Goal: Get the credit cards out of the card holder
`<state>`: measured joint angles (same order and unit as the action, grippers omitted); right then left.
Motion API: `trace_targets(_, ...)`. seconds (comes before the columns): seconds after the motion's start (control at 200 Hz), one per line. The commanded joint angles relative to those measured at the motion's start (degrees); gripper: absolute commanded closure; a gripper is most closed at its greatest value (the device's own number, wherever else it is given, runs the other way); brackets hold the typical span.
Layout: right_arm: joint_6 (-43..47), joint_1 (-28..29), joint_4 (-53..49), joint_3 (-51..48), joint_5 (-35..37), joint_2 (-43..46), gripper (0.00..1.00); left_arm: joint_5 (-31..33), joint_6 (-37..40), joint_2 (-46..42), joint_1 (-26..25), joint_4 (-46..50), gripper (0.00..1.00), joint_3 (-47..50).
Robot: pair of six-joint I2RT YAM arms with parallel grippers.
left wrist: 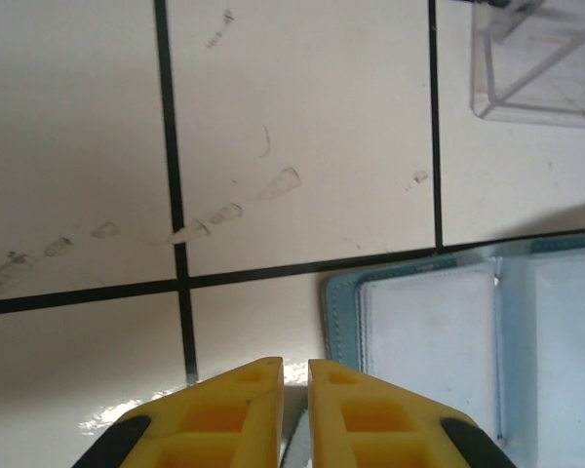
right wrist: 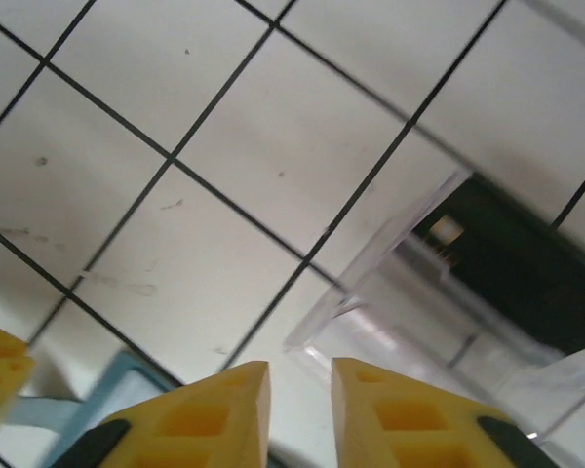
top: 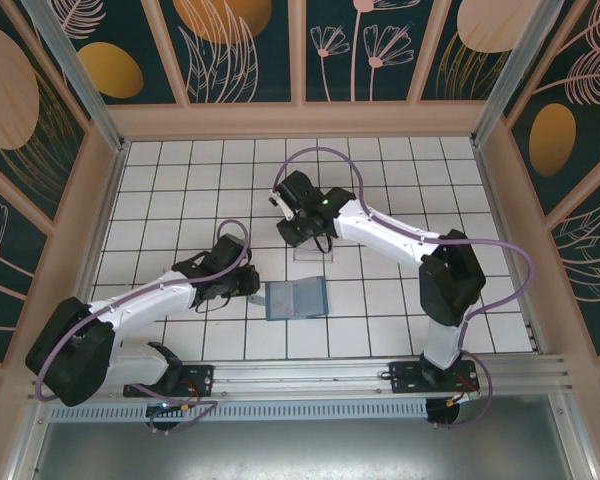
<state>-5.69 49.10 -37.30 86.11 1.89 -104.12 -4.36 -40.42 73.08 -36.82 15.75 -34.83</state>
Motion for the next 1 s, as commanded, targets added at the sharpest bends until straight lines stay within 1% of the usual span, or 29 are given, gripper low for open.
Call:
trace_targets(0.0, -16.56, 2.87, -1.02, -3.74, -2.56, 1.81, 0.79, 0.43, 1.42, -1.69, 1.73, 0.57, 0.84, 1.07)
trace_targets(0.12, -22.47, 5.67, -0.48, -6.03, -3.91, 2.56, 0.79, -0.60, 1.96, -2.33, 3.80, -0.54, 0.83, 2.11)
trace_targets(0.19, -25.72, 7.13, 0.27, -7.27, -3.85, 2.56, 0.84, -0.82, 2.38, -2.61, 4.87, -0.93, 0.83, 2.61)
trace_targets(0.27, -28.11, 8.61, 1.12, -8.43, -4.00, 2.10, 0.84, -1.12, 2.74, -3.23, 6.29, -1.32, 0.83, 3.22)
trace_targets(0.37, -30.21, 9.92, 0.92, -8.62, -3.87, 0.53, 0.80, -1.73, 3.20, -4.34, 8.21, -2.01, 0.83, 4.21)
trace_targets(0.535, -32.16, 12.39, -1.04, -6.18, -2.47, -3.48, 0.75, -2.66, 3.91, -5.58, 10.76, -2.49, 0.83, 5.30)
trace_targets(0.661, -33.07, 13.80, -3.69, -2.80, -1.28, -7.37, 0.73, -1.89, 3.64, -6.09, 10.91, -2.30, 0.82, 5.03)
trace_targets(0.866, -34.20, 15.01, -6.93, 0.23, 0.40, -11.67, 0.61, -1.35, 3.24, -7.81, 10.86, -1.99, 0.81, 5.56)
trace_targets(0.996, -34.64, 15.63, -8.49, 1.16, 1.05, -13.05, 0.57, -1.54, 2.88, -8.78, 10.89, -2.08, 0.80, 6.08)
